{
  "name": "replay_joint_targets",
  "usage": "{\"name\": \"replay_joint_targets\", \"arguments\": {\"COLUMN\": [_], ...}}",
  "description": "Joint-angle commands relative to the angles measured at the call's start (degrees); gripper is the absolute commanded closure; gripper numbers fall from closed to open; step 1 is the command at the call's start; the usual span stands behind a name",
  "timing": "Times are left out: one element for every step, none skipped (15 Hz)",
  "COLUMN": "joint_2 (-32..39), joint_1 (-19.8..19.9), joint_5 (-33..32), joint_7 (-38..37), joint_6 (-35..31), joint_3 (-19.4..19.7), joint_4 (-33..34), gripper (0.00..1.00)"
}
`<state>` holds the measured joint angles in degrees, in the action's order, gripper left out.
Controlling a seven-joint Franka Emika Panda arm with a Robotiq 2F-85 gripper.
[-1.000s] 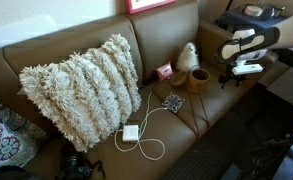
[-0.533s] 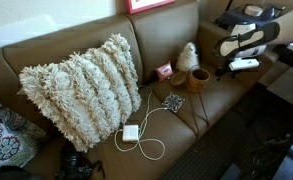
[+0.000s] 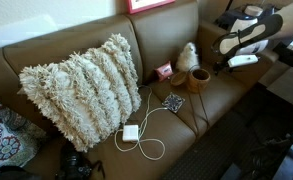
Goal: Move the open basket bag t the side of the couch
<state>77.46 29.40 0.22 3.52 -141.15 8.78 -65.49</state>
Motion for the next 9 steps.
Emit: {"name": "replay_joint_targets", "arguments": {"joint_2": [-6.63, -7.52, -7.97, -8.5, -9.22, -9.25, -9.62, -9.8, -9.87], "joint_1": [-1.14, -1.09, -0.96, -0.97, -0.99, -1.37, -1.73, -2.13, -2.93], "joint_5": [-0.96, -0.95, -0.99, -1.02, -1.3, -1.62, -2.06, -2.63, -3.28], "joint_7": [1.18, 1.62, 2.37, 3.18, 4.77, 5.85, 7.35, 8.72, 9.39], "joint_6": [-3.21, -3.11, -2.17, -1.09, -0.17, 0.36, 0.92, 1.06, 0.5], "joint_3": [0.57, 0.32, -0.12, -0.42, -0.73, -0.79, -1.02, -1.16, -1.03], "joint_4": [-9.61, -10.72, -11.08, -11.66, -12.55, -12.97, -13.77, -14.55, -15.42], "gripper": [0.0, 0.0, 0.0, 0.0, 0.0, 0.0, 0.0, 0.0, 0.0]}}
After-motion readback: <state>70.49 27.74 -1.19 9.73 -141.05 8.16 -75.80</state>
